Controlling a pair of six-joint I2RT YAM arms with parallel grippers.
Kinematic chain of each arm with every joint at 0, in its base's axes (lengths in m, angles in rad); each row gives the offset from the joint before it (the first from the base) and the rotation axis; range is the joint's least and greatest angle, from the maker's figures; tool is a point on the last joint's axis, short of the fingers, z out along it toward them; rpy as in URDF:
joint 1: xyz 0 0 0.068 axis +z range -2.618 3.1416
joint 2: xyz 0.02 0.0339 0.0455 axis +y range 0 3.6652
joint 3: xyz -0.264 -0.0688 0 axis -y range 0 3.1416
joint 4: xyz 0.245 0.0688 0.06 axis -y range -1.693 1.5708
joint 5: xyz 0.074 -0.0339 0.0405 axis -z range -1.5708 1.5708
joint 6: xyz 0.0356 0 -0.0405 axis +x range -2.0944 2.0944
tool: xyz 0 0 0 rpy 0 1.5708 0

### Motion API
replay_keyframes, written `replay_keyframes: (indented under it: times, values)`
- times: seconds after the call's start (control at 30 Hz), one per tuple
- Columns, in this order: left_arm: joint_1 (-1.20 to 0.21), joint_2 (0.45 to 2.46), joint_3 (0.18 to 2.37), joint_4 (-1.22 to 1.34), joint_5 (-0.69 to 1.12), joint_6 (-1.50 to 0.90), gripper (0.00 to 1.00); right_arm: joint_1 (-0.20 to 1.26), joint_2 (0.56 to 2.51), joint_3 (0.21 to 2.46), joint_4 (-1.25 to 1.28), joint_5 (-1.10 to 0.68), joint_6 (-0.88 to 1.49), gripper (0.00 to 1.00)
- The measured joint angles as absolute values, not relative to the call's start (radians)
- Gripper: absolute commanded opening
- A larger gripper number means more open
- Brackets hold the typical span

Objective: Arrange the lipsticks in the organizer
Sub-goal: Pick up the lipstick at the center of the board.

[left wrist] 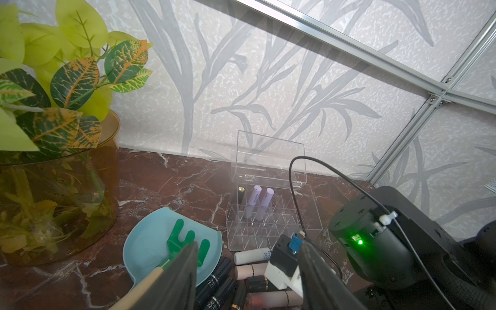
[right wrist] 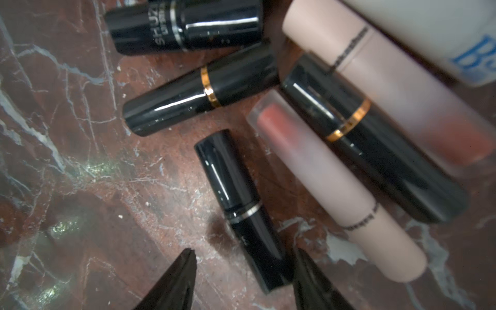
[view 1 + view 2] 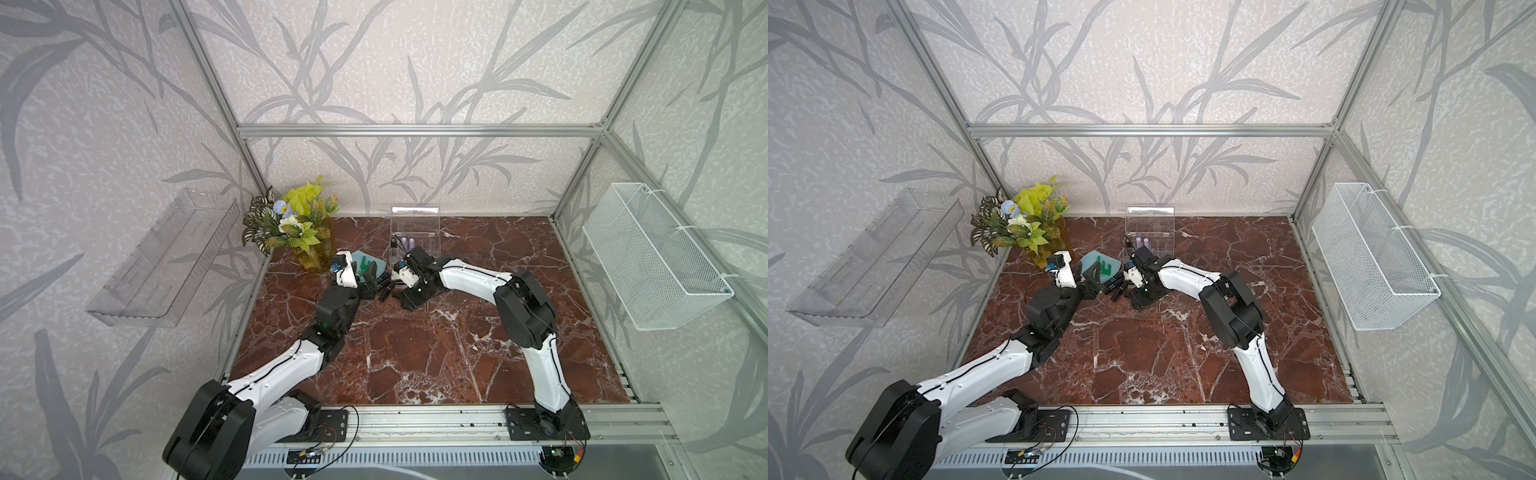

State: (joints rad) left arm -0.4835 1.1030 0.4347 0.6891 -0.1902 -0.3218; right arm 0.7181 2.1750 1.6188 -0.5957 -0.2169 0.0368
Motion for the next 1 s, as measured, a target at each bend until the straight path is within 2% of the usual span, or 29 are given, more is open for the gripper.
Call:
replay_keyframes:
  times: [0.17, 0.33, 0.47, 0.6, 0.83, 0.9, 1.0]
  values:
    - [-0.484, 1.103, 0.435, 0.689, -0.19, -0.321, 0.62, 0.735, 2.175, 1.62, -0.615, -0.199, 0.031, 0.42]
    - [-0.484, 1.103, 0.435, 0.689, -0.191, -0.316, 0.62, 0.745, 2.175, 1.621, -0.625, -0.191, 0.031, 0.38]
    - [-0.484, 1.103, 0.435, 0.689, -0.191, -0.315, 0.62, 0.752, 2.175, 1.622, -0.631, -0.188, 0.031, 0.38]
    - [-0.484, 1.104, 0.435, 0.689, -0.191, -0.315, 0.62, 0.755, 2.178, 1.628, -0.635, -0.178, 0.035, 0.45]
    - [-0.484, 1.111, 0.435, 0.689, -0.19, -0.314, 0.62, 0.756, 2.206, 1.675, -0.646, -0.157, 0.033, 0.45]
    - [-0.484, 1.114, 0.435, 0.689, -0.19, -0.314, 0.62, 0.756, 2.214, 1.69, -0.657, -0.154, 0.033, 0.42]
    - [-0.484, 1.114, 0.435, 0.689, -0.19, -0.314, 0.62, 0.756, 2.222, 1.7, -0.66, -0.146, 0.034, 0.31]
